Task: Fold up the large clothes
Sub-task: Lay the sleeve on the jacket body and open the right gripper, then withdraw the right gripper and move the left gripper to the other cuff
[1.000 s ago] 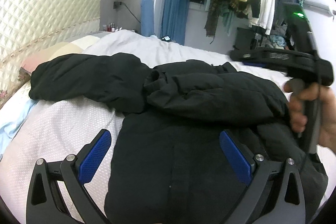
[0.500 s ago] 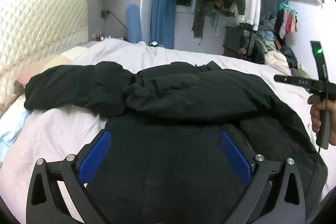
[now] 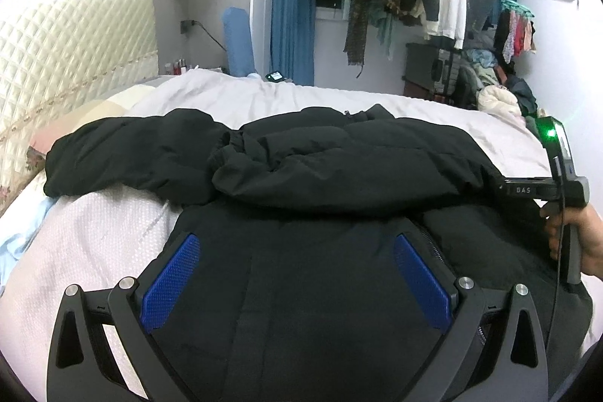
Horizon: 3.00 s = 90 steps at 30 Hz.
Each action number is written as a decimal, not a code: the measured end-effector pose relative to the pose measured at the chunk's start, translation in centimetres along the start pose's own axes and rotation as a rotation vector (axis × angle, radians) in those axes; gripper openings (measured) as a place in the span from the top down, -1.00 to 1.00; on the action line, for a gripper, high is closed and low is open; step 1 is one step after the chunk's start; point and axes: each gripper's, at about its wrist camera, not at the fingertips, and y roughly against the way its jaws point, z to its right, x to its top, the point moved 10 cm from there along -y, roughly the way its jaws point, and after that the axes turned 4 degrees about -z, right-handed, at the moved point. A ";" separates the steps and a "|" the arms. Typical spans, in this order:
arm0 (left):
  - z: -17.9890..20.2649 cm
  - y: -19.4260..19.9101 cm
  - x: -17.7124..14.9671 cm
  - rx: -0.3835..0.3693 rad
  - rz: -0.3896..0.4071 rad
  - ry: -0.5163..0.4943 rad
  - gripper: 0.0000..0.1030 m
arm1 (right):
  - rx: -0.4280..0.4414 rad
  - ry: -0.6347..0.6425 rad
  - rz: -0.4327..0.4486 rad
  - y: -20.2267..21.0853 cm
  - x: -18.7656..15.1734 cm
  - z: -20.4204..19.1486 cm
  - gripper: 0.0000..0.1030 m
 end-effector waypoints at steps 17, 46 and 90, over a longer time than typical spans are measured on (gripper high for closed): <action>0.2 -0.7 0.1 -0.017 -0.006 0.015 -1.00 | -0.019 -0.106 0.124 0.9 1.9 2.4 0.52; 1.7 5.2 1.0 -0.078 0.046 0.029 -1.00 | 0.119 -0.080 0.305 16.0 0.9 -4.8 0.46; -3.3 8.1 2.4 -0.203 0.019 0.129 -1.00 | 0.166 0.012 0.450 25.9 -11.2 -11.7 -0.54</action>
